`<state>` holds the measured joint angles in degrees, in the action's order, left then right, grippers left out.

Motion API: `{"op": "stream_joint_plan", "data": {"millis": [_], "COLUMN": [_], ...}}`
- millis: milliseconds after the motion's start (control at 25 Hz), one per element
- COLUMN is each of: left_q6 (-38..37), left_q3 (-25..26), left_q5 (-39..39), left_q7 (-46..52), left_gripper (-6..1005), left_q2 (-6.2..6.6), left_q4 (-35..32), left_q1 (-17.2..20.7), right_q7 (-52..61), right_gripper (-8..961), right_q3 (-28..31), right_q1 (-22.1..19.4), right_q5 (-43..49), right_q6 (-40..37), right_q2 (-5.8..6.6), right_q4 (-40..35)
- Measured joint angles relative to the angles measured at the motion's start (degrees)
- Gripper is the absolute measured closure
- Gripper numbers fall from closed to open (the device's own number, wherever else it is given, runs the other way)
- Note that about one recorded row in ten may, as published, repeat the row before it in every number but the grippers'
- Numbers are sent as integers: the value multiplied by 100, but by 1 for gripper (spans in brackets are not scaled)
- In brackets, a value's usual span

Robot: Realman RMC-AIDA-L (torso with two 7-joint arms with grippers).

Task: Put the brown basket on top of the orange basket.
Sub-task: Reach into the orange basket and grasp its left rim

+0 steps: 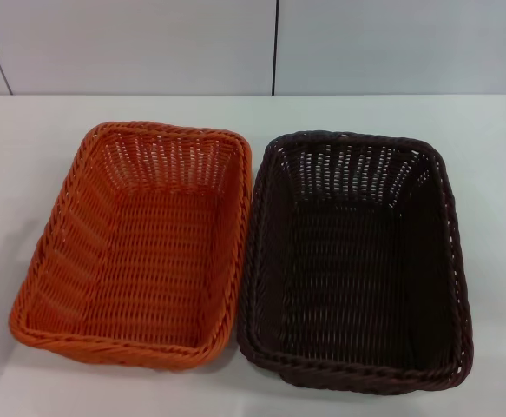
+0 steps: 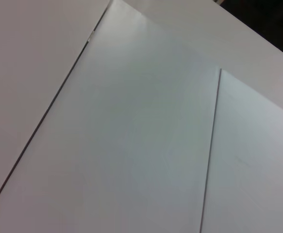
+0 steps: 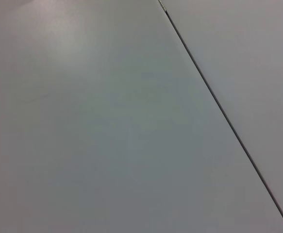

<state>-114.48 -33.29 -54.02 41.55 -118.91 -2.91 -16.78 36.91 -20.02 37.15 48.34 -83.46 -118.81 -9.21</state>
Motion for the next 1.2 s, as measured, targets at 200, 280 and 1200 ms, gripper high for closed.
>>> {"op": "stream_joint_plan", "data": {"millis": [200,280,1200], "left_q6": [-3,-3,26], "left_q3": [11,-11,-353], "left_q5": [-9,-38,-57], "left_q7": [34,38,888], "left_gripper": [156,157,174], "left_q2": [18,23,78], "left_q4": [81,68,-158], "left_q1": [-8,-9,53], "right_q7": [0,0,0], "right_gripper": [367,368,367], "right_q3": [-1,-1,-10], "right_q1": [-16,-18,19], "right_q5": [0,0,46], "right_q6": [-36,-40,-49], "right_q2": [-2,-2,-2], "right_q4": [44,80,166]}}
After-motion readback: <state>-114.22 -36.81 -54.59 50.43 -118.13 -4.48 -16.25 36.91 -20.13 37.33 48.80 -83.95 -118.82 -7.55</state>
